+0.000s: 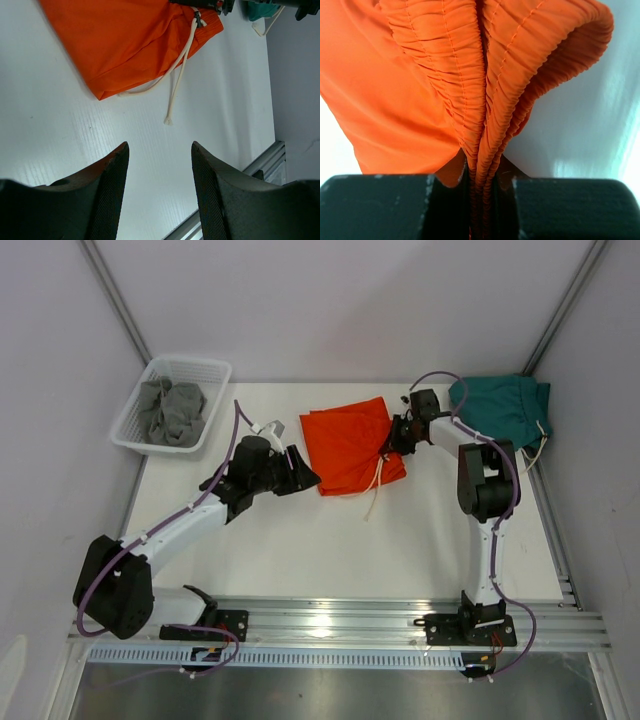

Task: Fold and stack the shorts
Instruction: Neatly place the folded shorts to the corner

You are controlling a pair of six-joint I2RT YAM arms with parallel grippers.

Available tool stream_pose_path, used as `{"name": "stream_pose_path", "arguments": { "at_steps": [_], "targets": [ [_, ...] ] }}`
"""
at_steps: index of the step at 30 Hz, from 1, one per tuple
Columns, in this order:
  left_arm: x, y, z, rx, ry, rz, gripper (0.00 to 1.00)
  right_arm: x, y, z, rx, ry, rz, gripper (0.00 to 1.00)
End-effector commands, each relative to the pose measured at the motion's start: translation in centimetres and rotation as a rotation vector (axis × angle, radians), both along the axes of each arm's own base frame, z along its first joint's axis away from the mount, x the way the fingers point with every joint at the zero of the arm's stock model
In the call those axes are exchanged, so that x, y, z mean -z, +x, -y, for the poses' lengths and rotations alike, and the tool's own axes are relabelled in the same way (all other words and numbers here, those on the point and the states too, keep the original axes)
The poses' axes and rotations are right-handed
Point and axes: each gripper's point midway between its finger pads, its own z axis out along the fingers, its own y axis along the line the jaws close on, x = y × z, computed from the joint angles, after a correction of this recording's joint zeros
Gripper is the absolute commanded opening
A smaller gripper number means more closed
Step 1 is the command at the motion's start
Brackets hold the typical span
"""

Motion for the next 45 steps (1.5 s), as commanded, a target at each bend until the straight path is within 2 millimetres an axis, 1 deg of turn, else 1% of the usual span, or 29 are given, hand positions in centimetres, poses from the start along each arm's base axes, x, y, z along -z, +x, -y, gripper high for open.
{"name": "stream_pose_path", "arguments": {
  "at_steps": [1, 3, 6, 7, 9, 12, 13, 15, 16, 18, 19, 20, 22, 23, 24, 25, 26, 28, 29, 30, 32, 33, 36, 38, 39, 40, 41, 42, 45],
  "targets": [
    [-0.7, 0.0, -0.2, 0.010, -0.001, 0.029, 0.56, -3.2, 0.2, 1.8, 0.016, -0.039, 0.059, 0.00],
    [-0.5, -0.1, -0.1, 0.014, -0.001, 0.026, 0.56, -3.4, 0.3, 1.4, 0.000, -0.028, 0.060, 0.00],
    [-0.7, -0.1, -0.2, 0.011, -0.006, 0.029, 0.56, -2.9, -0.1, -0.2, -0.043, -0.010, 0.050, 0.00],
    [-0.6, -0.2, -0.2, 0.014, -0.004, 0.028, 0.56, -2.7, -0.4, -1.3, -0.063, -0.004, 0.049, 0.00],
    [-0.7, -0.3, -0.3, 0.011, -0.001, 0.032, 0.56, -3.1, 0.0, -1.8, -0.069, -0.002, 0.068, 0.00],
    [-0.8, -0.4, -0.6, 0.009, 0.012, 0.035, 0.56, -3.8, 0.9, -0.5, -0.042, -0.010, 0.069, 0.00],
    [-0.9, -0.5, -0.7, 0.008, 0.014, 0.036, 0.56, -5.1, 1.9, 0.0, -0.037, -0.008, 0.100, 0.00],
    [-1.1, -0.4, -0.8, 0.004, 0.019, 0.044, 0.56, -6.3, 2.9, 2.6, 0.004, -0.041, 0.110, 0.00],
    [-1.1, -0.5, -0.8, 0.005, 0.019, 0.044, 0.56, -8.1, 3.9, 4.1, 0.021, -0.062, 0.139, 0.00],
    [-1.4, -0.4, -0.7, 0.008, 0.018, 0.044, 0.56, -10.0, 5.1, 5.8, 0.037, -0.094, 0.170, 0.00],
    [-1.3, -0.4, -0.5, 0.017, 0.018, 0.036, 0.56, -12.8, 6.0, 6.9, 0.051, -0.111, 0.208, 0.00],
    [-1.9, -0.1, -0.3, 0.024, 0.012, 0.045, 0.56, -14.1, 6.7, 9.0, 0.068, -0.129, 0.235, 0.00],
    [-1.9, -0.2, -0.1, 0.034, 0.015, 0.039, 0.56, -15.9, 7.1, 11.4, 0.089, -0.115, 0.227, 0.00],
    [-2.6, 0.0, 0.2, 0.038, 0.010, 0.051, 0.56, -19.7, 8.4, 13.4, 0.121, -0.103, 0.319, 0.00],
    [-2.0, -0.1, 0.3, 0.044, 0.019, 0.032, 0.56, -20.6, 8.8, 16.6, 0.171, -0.074, 0.331, 0.00],
    [-2.4, 0.0, 0.3, 0.048, 0.019, 0.039, 0.56, -23.1, 9.2, 18.6, 0.202, -0.062, 0.397, 0.00],
    [-2.8, 0.1, 0.5, 0.052, 0.019, 0.045, 0.56, -24.0, 9.2, 22.8, 0.290, -0.040, 0.411, 0.00],
    [-3.2, 0.4, 0.8, 0.061, 0.024, 0.047, 0.56, -27.0, 9.1, 26.5, 0.342, 0.007, 0.502, 0.00],
    [-3.0, 0.4, 0.9, 0.068, 0.029, 0.042, 0.56, -26.9, 8.8, 28.4, 0.395, 0.036, 0.492, 0.00],
    [-2.9, 0.4, 0.9, 0.071, 0.033, 0.038, 0.56, -27.4, 8.3, 32.3, 0.461, 0.041, 0.515, 0.00],
    [-2.5, 0.6, 1.3, 0.083, 0.043, 0.023, 0.56, -26.4, 7.7, 35.2, 0.519, 0.075, 0.486, 0.00],
    [-2.2, 0.6, 1.4, 0.088, 0.045, 0.018, 0.56, -25.5, 7.0, 37.4, 0.567, 0.097, 0.458, 0.00],
    [-0.8, 0.7, 1.8, 0.099, 0.054, -0.010, 0.56, -20.5, 6.0, 40.1, 0.649, 0.108, 0.328, 0.00],
    [0.1, 0.5, 2.0, 0.109, 0.061, -0.030, 0.56, -17.9, 5.3, 41.0, 0.706, 0.058, 0.263, 0.00],
    [0.5, 0.6, 2.0, 0.107, 0.065, -0.038, 0.56, -14.9, 4.6, 41.0, 0.731, 0.061, 0.197, 0.00],
    [1.0, 0.5, 2.0, 0.107, 0.068, -0.044, 0.56, -13.9, 4.4, 40.8, 0.759, 0.080, 0.174, 0.00],
    [1.3, 0.6, 2.0, 0.105, 0.071, -0.045, 0.56, -14.1, 3.9, 40.3, 0.767, 0.095, 0.178, 0.00],
    [1.6, 0.6, 2.0, 0.106, 0.070, -0.053, 0.56, -11.7, 3.5, 39.8, 0.777, 0.113, 0.150, 0.00],
    [1.9, 0.5, 2.4, 0.117, 0.056, -0.065, 0.56, -10.8, 2.5, 40.1, 0.838, 0.085, 0.119, 0.00]
  ]
}}
